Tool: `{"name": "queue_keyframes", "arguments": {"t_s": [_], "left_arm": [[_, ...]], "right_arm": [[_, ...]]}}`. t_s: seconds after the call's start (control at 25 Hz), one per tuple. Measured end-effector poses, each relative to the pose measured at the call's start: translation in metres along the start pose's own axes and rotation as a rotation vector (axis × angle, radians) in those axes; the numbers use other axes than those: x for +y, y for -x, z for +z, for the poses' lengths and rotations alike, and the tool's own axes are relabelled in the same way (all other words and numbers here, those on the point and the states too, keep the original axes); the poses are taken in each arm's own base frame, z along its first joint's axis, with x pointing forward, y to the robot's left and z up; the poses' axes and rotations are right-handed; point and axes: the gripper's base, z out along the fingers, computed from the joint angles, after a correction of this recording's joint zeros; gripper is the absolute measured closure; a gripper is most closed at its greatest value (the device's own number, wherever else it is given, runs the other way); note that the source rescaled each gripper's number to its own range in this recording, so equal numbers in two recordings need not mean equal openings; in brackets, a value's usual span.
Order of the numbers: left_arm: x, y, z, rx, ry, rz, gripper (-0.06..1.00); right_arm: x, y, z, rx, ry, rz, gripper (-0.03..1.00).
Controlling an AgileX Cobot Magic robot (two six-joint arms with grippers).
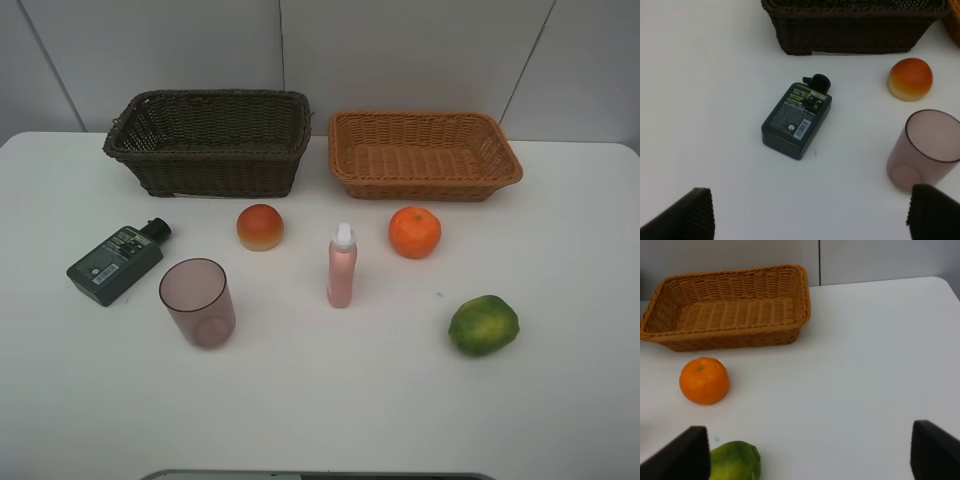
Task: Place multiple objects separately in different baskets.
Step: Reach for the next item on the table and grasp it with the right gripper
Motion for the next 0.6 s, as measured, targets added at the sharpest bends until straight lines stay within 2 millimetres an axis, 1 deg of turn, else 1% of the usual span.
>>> {"name": "queue_keyframes", "arguments": {"t_s": [0.6], "left_arm": [[0.0000, 0.0000, 0.0000, 0.000, 0.000, 0.000, -0.04]], "right_arm": [[0.0000, 0.0000, 0.0000, 0.000, 0.000, 0.000, 0.14]]}}
